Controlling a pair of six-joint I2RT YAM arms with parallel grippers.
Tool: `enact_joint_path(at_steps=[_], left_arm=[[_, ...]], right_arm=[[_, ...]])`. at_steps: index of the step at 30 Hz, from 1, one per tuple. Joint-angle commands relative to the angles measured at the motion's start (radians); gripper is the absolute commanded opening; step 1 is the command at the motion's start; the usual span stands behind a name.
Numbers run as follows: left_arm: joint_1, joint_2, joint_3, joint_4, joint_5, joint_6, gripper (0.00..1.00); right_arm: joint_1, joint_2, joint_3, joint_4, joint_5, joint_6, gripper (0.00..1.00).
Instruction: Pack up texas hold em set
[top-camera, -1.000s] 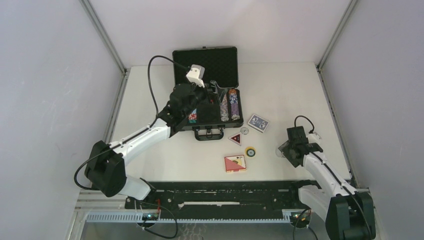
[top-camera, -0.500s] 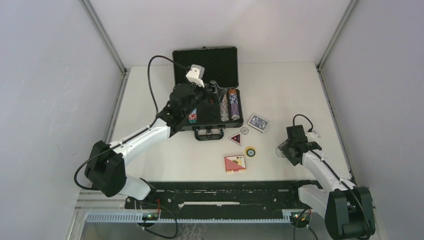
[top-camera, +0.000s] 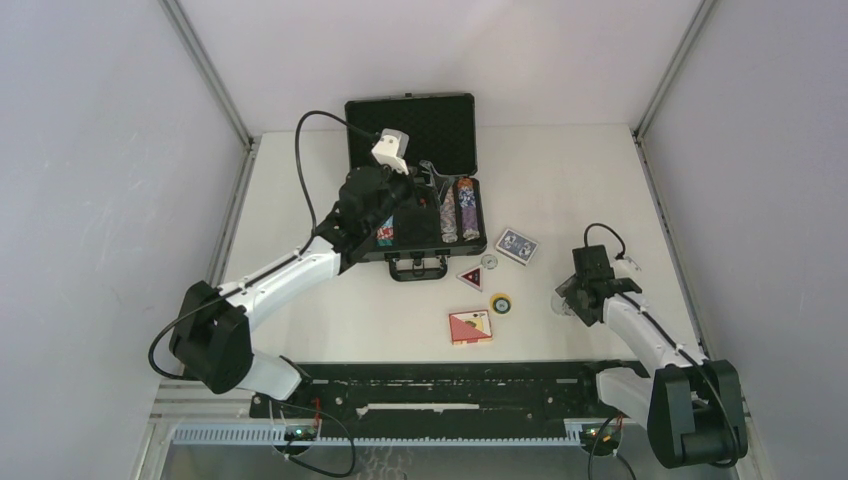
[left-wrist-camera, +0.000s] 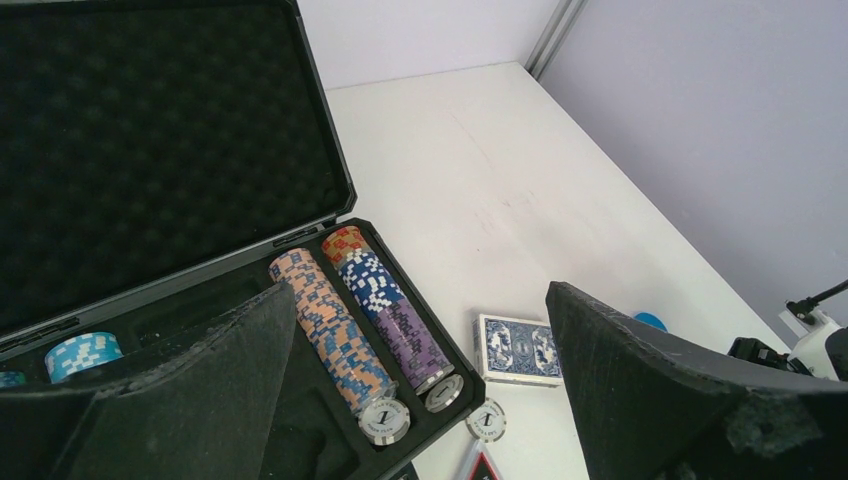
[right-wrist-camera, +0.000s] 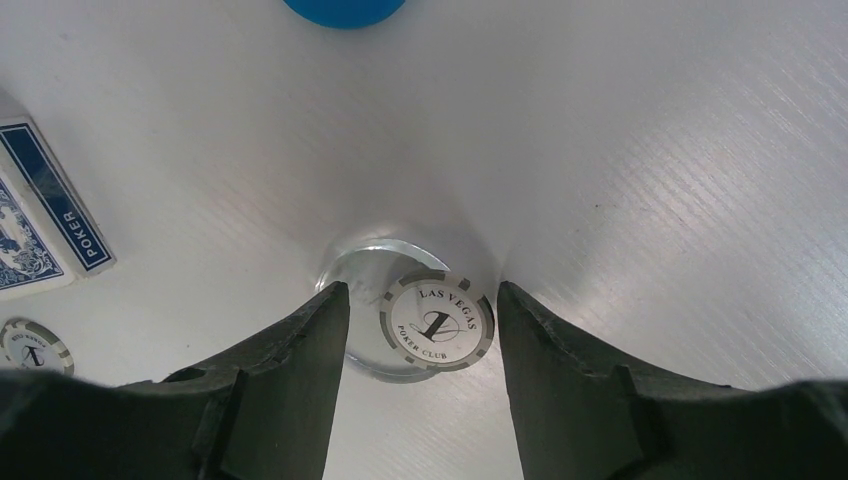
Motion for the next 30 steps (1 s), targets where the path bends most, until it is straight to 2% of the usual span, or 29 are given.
enact_joint_path(at_steps=[1,24,30], left_arm=[[0.008,-0.007,-0.027,0.051,0.021,-0.013,1.00],[0.008,-0.016,-0.029,0.059,0.038,-0.025,1.00],[0.008,-0.015,-0.027,0.059,0.035,-0.024,1.00]], right_arm=[[-0.007,-0.012,-0.022,-0.018,0.004,0.007,0.64],[-0.006,-0.103,-0.066,-0.055,-0.034,0.003,0.60],[-0.005,-0.095,-0.065,-0.051,-0.039,0.001,0.53]])
